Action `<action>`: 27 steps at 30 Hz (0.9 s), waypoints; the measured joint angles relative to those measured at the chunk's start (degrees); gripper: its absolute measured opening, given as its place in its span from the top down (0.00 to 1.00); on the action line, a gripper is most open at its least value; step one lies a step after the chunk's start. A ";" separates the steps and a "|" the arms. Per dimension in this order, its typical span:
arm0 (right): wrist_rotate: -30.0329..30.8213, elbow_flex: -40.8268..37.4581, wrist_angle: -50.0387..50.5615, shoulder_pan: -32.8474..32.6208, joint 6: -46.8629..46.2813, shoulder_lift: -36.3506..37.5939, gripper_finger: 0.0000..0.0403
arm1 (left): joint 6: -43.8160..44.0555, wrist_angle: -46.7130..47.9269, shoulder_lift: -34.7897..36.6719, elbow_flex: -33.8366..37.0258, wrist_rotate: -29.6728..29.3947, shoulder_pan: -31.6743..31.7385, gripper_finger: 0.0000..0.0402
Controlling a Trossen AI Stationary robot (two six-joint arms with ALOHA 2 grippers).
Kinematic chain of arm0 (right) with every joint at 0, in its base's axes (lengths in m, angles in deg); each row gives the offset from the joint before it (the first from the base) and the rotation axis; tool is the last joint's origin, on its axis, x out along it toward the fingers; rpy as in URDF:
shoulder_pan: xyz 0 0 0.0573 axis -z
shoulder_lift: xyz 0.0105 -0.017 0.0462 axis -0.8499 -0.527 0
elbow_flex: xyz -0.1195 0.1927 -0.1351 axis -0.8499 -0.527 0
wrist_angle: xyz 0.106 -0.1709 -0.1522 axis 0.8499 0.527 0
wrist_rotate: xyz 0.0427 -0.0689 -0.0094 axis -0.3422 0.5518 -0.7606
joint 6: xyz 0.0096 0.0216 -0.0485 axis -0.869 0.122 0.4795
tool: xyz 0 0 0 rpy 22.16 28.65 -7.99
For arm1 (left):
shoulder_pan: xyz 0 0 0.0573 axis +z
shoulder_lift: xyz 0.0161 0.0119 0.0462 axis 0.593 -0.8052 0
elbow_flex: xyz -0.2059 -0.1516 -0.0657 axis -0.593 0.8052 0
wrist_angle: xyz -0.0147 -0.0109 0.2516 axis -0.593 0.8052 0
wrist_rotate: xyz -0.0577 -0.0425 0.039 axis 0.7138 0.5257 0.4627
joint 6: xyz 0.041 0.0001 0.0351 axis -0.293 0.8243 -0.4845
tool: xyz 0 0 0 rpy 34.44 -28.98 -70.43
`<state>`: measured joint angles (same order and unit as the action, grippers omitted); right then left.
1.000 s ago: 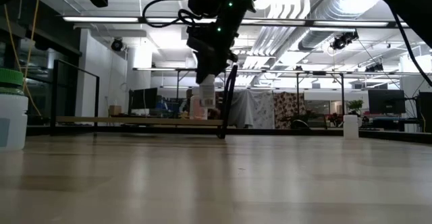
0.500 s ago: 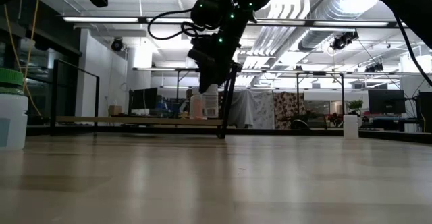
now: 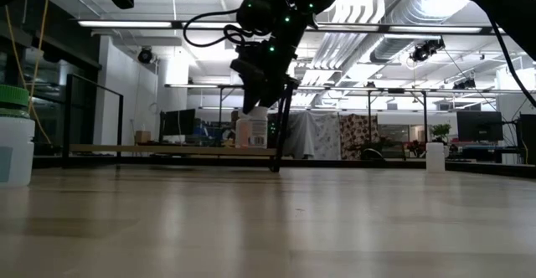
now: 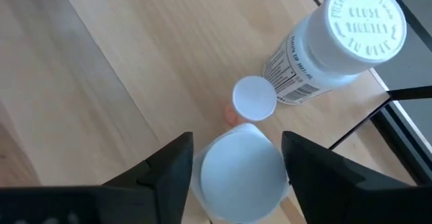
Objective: Pick and place medicine bottles onto shelf by color
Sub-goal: Put the big blue pill bottle on the shelf, then put the green pill bottle on the shelf
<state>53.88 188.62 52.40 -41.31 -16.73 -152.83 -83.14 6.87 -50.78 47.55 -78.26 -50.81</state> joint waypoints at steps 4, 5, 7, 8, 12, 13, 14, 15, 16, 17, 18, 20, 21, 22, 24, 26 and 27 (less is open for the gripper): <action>0.02 0.00 -0.53 0.02 0.56 0.00 0.40 | -0.01 0.00 0.00 0.00 0.00 0.01 1.00; 0.31 0.00 -0.60 0.10 1.17 0.18 0.39 | -0.01 0.00 0.00 0.00 0.00 0.01 1.00; 1.34 0.04 -0.82 0.11 2.43 0.60 0.38 | -0.01 0.00 0.00 0.00 -0.02 0.01 1.00; 1.69 0.34 -0.50 0.11 3.22 0.87 0.38 | -0.01 0.00 0.00 0.00 0.00 0.00 1.00; 2.51 1.06 -0.03 0.15 5.39 3.28 0.37 | -0.01 0.04 0.00 0.00 -0.02 -0.01 1.00; 2.50 1.07 0.10 0.07 5.97 4.11 0.37 | -0.01 0.02 0.02 0.00 -0.01 -0.01 1.00; 2.46 1.04 0.53 -0.18 6.54 4.92 0.37 | -0.01 0.08 0.02 0.00 -0.02 0.00 1.00; 2.66 0.87 0.68 -0.50 7.34 5.76 0.37 | -0.01 0.13 0.02 0.00 -0.02 -0.01 1.00; 2.64 0.61 1.07 -0.90 7.63 6.78 0.37 | -0.01 0.14 0.02 0.00 -0.01 -0.01 1.00; 2.59 0.17 1.26 -1.58 7.92 7.77 0.37 | -0.03 0.22 0.02 0.00 -0.02 0.01 1.00; 2.51 -0.47 0.91 -2.32 8.17 9.05 0.37 | -0.01 0.26 0.02 0.00 0.00 -0.01 1.00; 2.30 -2.74 -0.03 -3.99 9.34 11.73 0.37 | -0.01 0.37 0.02 0.00 -0.01 -0.01 1.00; 2.34 -4.82 -1.13 -4.86 9.57 13.51 0.37 | -0.02 0.39 0.02 0.00 -0.01 0.00 1.00; 2.99 -7.39 -2.60 -5.96 9.88 15.24 0.37 | -0.01 0.48 0.02 0.00 -0.02 -0.01 1.00; 4.24 -14.33 -6.36 -8.11 9.91 19.98 0.37 | -0.02 0.49 0.00 0.00 -0.02 0.00 1.00; 5.96 -23.11 -11.74 -10.45 8.73 25.71 0.37 | -0.01 0.48 0.02 0.00 -0.02 -0.01 1.00; 6.71 -27.87 -14.50 -11.67 7.60 28.80 0.37 | -0.03 0.52 0.02 0.00 -0.02 -0.01 1.00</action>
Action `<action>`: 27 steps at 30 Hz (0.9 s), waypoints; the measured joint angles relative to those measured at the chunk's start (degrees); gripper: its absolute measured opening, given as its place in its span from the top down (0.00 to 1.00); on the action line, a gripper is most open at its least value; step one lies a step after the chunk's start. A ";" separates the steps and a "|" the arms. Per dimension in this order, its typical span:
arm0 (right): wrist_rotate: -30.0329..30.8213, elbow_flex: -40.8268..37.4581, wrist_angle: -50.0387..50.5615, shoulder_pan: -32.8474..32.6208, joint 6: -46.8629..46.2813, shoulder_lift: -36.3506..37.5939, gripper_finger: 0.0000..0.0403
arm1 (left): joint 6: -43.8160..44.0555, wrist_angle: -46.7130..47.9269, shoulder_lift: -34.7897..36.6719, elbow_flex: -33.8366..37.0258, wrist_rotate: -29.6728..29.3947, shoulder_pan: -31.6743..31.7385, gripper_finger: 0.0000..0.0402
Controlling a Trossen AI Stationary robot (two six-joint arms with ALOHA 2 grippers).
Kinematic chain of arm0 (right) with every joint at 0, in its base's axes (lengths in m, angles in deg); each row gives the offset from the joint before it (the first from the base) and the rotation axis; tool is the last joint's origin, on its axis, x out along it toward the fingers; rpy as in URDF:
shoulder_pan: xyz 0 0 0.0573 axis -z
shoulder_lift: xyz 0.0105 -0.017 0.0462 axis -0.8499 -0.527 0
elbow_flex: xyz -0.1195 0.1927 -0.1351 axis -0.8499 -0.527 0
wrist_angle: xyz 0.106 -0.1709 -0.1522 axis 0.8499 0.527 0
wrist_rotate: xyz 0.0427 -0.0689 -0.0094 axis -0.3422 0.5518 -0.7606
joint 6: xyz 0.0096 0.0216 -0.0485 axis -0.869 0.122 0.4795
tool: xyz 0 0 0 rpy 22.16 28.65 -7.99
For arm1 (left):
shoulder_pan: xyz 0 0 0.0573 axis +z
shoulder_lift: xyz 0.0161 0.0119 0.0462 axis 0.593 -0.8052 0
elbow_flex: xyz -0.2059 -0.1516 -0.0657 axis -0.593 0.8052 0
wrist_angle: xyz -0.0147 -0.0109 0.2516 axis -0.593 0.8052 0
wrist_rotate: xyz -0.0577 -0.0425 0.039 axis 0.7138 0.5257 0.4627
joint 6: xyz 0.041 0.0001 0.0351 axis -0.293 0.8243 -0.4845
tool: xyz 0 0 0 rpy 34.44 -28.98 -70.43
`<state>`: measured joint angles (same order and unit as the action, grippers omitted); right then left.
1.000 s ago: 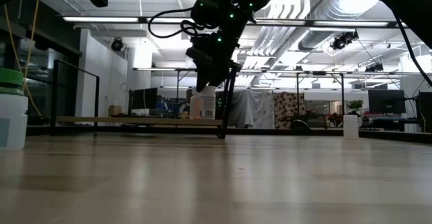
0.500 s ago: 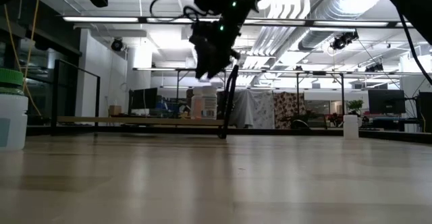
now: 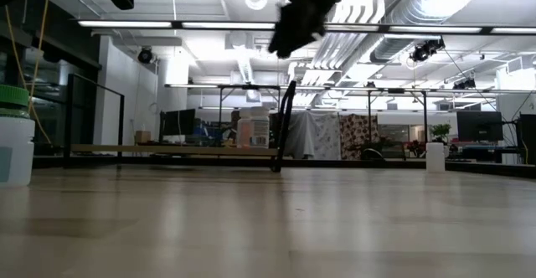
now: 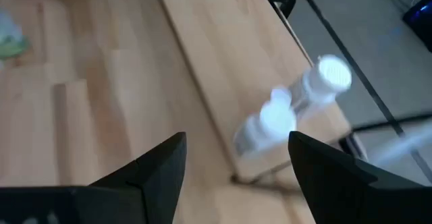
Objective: Pick and place medicine bottles onto shelf by color
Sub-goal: Put the green pill bottle on the shelf
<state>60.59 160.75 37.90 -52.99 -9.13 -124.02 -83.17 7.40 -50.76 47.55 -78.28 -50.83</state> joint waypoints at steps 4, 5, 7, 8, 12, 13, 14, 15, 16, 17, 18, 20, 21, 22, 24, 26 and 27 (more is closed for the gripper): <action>2.08 -18.68 -16.16 -5.36 -4.61 12.39 0.37 | -0.01 -0.04 0.00 0.00 -0.16 0.00 1.00; 2.66 -22.72 -21.16 -6.75 -5.24 14.84 0.37 | -0.04 -0.03 -0.01 0.00 -0.26 0.03 1.00; 2.65 -30.02 -32.23 -9.27 -5.63 19.09 0.37 | -0.55 -0.02 0.00 0.00 -0.28 0.18 1.00; 2.65 -33.11 -38.07 -10.31 -5.64 20.46 0.37 | -0.64 0.00 -0.02 0.00 -0.28 0.19 1.00; 2.69 -42.32 -57.00 -13.16 -2.76 23.26 0.37 | -0.69 -0.02 -0.02 0.00 -0.26 0.17 1.00; 2.73 -43.84 -60.31 -13.54 -1.91 23.43 0.37 | -1.10 -0.02 -0.02 0.00 -0.24 0.17 1.00; 2.65 -44.95 -63.10 -13.80 -1.28 23.36 0.37 | -1.62 -0.02 -0.02 0.00 -0.26 0.17 1.00; 2.68 -45.85 -64.72 -14.01 -1.13 23.35 0.37 | -2.10 0.00 -0.02 0.00 -0.26 0.17 1.00; 2.76 -46.47 -65.38 -14.09 -1.05 23.33 0.37 | -2.49 -0.01 -0.02 0.00 -0.30 0.18 1.00; 2.76 -46.63 -65.41 -14.07 -0.40 23.27 0.37 | -2.82 -0.03 -0.02 0.00 -0.32 0.19 1.00; 2.72 -46.64 -65.38 -13.90 0.07 23.26 0.37 | -3.01 -0.02 -0.02 0.00 -0.42 0.18 1.00; 2.85 -46.64 -65.72 -13.58 0.15 23.28 0.37 | -3.04 -0.02 -0.02 0.00 -0.44 0.17 1.00; 2.86 -46.64 -65.87 -13.49 0.18 23.28 0.37 | -3.04 -0.02 -0.02 0.00 -0.44 0.17 1.00; 2.88 -46.64 -65.93 -13.48 0.22 23.28 0.37 | -3.04 -0.02 -0.02 0.00 -0.46 0.18 1.00; 2.87 -46.64 -65.92 -13.51 0.18 23.28 0.37 | -3.04 -0.02 -0.02 0.00 -0.44 0.17 1.00; 2.87 -46.64 -65.92 -13.51 0.18 23.28 0.37 | -3.04 -0.09 -0.29 0.00 -0.45 0.17 1.00; 2.87 -46.64 -65.92 -13.51 0.20 23.28 0.37 | -3.04 -0.18 -0.64 0.00 -0.44 0.18 0.99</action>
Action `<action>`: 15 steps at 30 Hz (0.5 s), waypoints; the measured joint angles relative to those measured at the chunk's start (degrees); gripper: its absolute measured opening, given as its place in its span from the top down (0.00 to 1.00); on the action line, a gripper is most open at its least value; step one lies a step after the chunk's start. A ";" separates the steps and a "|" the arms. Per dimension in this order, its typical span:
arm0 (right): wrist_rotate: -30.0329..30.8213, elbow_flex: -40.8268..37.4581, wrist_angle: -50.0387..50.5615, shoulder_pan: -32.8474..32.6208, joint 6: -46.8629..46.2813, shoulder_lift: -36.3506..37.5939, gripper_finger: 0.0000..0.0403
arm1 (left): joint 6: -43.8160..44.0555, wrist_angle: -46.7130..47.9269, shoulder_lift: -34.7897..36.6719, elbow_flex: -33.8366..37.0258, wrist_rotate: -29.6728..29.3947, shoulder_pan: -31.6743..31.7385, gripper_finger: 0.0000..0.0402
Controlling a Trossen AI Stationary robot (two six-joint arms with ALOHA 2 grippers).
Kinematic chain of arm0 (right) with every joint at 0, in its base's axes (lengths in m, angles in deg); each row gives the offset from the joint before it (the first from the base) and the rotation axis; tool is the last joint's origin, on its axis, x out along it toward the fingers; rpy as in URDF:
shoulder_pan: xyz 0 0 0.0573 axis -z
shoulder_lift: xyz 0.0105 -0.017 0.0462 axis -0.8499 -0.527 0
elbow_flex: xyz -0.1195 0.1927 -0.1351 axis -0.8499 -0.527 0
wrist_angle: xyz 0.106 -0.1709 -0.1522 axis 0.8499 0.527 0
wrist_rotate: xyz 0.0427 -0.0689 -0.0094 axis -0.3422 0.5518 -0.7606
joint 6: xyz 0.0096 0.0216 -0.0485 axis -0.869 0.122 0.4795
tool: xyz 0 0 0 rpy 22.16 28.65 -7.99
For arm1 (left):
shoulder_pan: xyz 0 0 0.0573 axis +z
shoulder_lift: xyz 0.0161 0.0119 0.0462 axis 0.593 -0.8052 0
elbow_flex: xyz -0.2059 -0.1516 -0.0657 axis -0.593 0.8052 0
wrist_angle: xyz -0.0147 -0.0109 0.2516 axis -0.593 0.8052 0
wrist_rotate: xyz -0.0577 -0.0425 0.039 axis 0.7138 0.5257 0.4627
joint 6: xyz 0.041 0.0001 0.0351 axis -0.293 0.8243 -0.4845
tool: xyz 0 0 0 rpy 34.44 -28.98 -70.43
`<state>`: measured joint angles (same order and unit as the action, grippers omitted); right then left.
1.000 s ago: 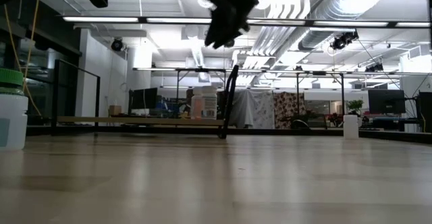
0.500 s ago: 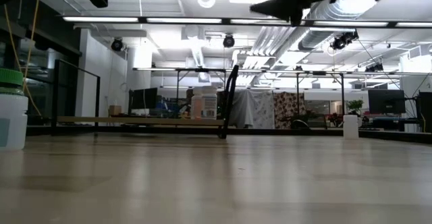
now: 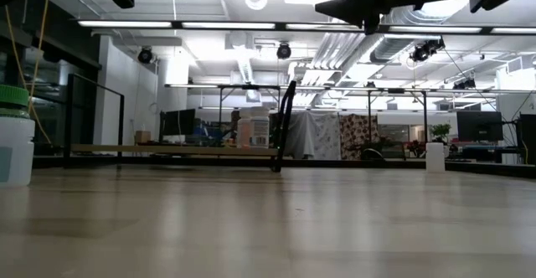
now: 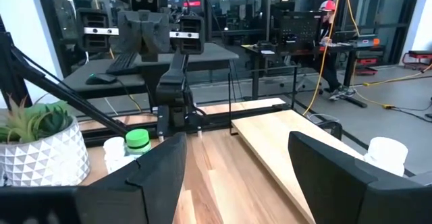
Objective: Pick and place medicine bottles onto shelf by color
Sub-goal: Put the green pill bottle on the shelf
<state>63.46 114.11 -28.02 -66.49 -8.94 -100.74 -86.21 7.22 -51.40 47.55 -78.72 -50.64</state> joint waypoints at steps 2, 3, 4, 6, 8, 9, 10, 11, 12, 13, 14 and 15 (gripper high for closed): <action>0.00 0.00 0.00 0.00 0.04 0.00 0.37 | 0.00 0.02 -0.97 0.00 0.51 0.01 0.96; 0.00 0.00 0.00 0.01 -0.07 0.00 0.37 | -0.01 -0.24 -1.69 0.00 0.99 0.00 0.94; 0.00 0.00 0.00 0.02 -0.13 -0.02 0.37 | -0.02 -0.84 -2.53 0.00 1.65 0.01 0.92; 0.00 0.00 0.00 0.02 -0.22 -0.02 0.37 | -0.02 -2.74 -4.80 0.00 3.32 -0.01 0.86; 0.00 0.00 0.00 0.02 -0.28 -0.02 0.37 | -0.02 -5.20 -7.30 0.00 5.10 -0.01 0.78; 0.00 0.00 0.00 0.02 -0.28 -0.02 0.37 | 0.00 -6.73 -8.67 0.00 5.89 -0.01 0.74; 0.00 0.00 0.00 0.02 -0.28 -0.02 0.37 | -0.01 -7.77 -9.99 -0.02 6.20 -0.01 0.70; 0.00 0.00 0.00 0.02 -0.28 -0.02 0.37 | -0.01 -8.35 -11.16 -0.02 6.22 -0.01 0.66; 0.00 0.01 0.00 0.02 -0.28 -0.02 0.37 | -0.01 -8.86 -12.32 -0.07 5.98 -0.02 0.61; 0.00 0.02 0.00 0.02 -0.28 -0.02 0.37 | 0.01 -8.97 -13.30 -0.46 5.17 -0.05 0.57; 0.00 0.02 0.00 0.02 -0.28 -0.02 0.37 | 0.08 -9.09 -14.23 -1.02 4.01 -0.04 0.52; 0.00 0.02 0.00 0.02 -0.28 -0.02 0.37 | 0.53 -9.09 -14.93 -1.52 2.68 -0.03 0.48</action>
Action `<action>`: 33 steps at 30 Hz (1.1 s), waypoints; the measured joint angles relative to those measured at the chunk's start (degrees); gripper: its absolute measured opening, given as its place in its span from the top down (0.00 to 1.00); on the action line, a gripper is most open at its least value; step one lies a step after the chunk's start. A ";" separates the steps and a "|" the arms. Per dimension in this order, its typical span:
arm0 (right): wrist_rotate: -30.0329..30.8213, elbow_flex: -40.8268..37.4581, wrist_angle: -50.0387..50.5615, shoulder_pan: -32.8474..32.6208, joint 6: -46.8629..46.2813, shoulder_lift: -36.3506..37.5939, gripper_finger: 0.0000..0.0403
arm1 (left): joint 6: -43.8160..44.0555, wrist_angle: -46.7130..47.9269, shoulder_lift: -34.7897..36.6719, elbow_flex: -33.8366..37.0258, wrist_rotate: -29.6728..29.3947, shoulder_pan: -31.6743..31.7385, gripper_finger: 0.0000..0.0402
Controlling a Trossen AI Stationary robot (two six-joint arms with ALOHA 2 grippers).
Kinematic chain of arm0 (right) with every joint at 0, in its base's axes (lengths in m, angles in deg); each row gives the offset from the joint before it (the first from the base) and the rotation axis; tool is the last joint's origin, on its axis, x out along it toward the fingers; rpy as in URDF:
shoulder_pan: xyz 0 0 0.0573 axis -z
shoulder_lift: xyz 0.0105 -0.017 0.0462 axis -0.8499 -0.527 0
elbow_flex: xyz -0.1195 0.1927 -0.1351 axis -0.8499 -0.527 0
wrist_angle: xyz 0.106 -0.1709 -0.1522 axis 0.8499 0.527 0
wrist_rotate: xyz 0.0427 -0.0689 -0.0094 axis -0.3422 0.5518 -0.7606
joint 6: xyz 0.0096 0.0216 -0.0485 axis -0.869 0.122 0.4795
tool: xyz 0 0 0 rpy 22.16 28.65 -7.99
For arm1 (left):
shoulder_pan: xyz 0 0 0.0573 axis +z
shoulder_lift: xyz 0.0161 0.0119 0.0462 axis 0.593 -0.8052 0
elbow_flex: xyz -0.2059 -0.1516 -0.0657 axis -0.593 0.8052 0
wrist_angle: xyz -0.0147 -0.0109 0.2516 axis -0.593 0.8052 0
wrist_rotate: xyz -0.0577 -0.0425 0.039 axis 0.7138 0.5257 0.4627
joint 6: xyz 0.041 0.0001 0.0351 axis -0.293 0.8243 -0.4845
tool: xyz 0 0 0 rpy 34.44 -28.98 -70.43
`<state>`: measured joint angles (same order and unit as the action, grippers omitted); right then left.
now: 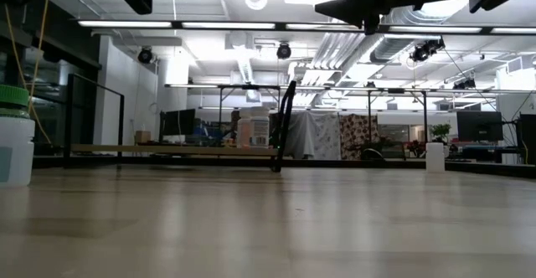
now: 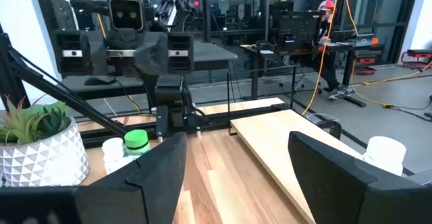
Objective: Pick and place medicine bottles onto shelf by color
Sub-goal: Put the green pill bottle on the shelf
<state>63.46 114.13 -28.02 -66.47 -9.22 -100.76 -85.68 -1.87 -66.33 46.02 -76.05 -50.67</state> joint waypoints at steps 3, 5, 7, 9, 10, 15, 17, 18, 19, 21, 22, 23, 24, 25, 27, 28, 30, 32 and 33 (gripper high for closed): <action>0.00 0.02 0.00 -0.02 0.00 0.00 0.37 | 0.87 0.09 -1.72 -1.11 -2.64 0.02 0.37; 0.00 0.02 0.06 0.00 0.00 0.00 0.37 | 0.90 0.22 -2.44 -1.50 -2.89 0.02 0.33; 0.00 0.02 0.15 0.00 0.01 0.00 0.37 | 0.98 0.18 -2.97 -1.90 -2.89 0.02 0.30; 0.02 0.02 0.28 0.00 0.00 0.00 0.37 | 1.04 0.30 -3.24 -2.33 -2.89 0.02 0.29; 0.00 0.02 0.42 0.00 0.00 0.00 0.37 | 1.49 0.86 -3.26 -2.75 -2.90 0.02 0.28; 0.02 0.02 0.48 0.00 0.00 -0.02 0.37 | 8.29 15.10 -3.26 -8.13 -7.99 -0.02 0.29; 0.02 0.02 0.48 0.00 0.00 -0.02 0.37 | 12.84 26.81 -3.31 -12.21 -11.42 -0.02 0.29; 0.01 0.02 0.48 0.00 0.01 -0.02 0.37 | 15.57 33.37 -3.50 -14.53 -12.44 0.03 0.29; 0.02 0.02 0.48 0.00 0.00 -0.02 0.37 | 18.59 40.51 -3.82 -17.17 -12.81 0.04 0.29; 0.02 0.02 0.48 0.00 0.00 -0.02 0.37 | 25.57 55.70 -4.32 -22.66 -11.39 0.04 0.29; 0.02 0.02 0.50 0.00 0.00 -0.02 0.37 | 29.22 62.60 -4.62 -25.43 -9.64 0.02 0.29; 0.02 0.02 0.50 0.00 0.00 -0.02 0.37 | 32.58 68.94 -5.07 -28.12 -7.65 -0.01 0.29; 0.02 0.02 0.50 0.00 0.00 -0.02 0.37 | 35.75 75.03 -5.49 -30.40 -5.08 -0.18 0.29; 0.02 0.03 0.55 0.00 0.00 -0.02 0.37 | 38.76 79.98 -5.87 -32.18 -2.63 -0.50 0.29; 0.02 0.04 0.97 0.00 -0.01 -0.03 0.37 | 44.49 87.35 -6.19 -34.59 1.05 -1.59 0.29; 0.02 0.04 1.10 0.00 0.00 -0.04 0.37 | 47.42 89.41 -6.21 -35.13 2.14 -2.30 0.29; 0.02 0.04 1.19 0.00 -0.02 -0.04 0.37 | 52.52 92.87 -6.26 -35.20 3.97 -3.94 0.29; 0.02 0.04 1.41 0.00 -0.02 -0.04 0.37 | 56.93 95.73 -6.40 -35.15 4.98 -5.69 0.29; 0.02 0.04 1.41 0.00 -0.02 -0.04 0.37 | 58.71 96.79 -6.70 -35.17 5.06 -6.58 0.29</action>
<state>63.48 114.18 -26.62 -66.47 -9.24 -100.81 -26.97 94.92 -73.03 10.85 -70.99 -57.26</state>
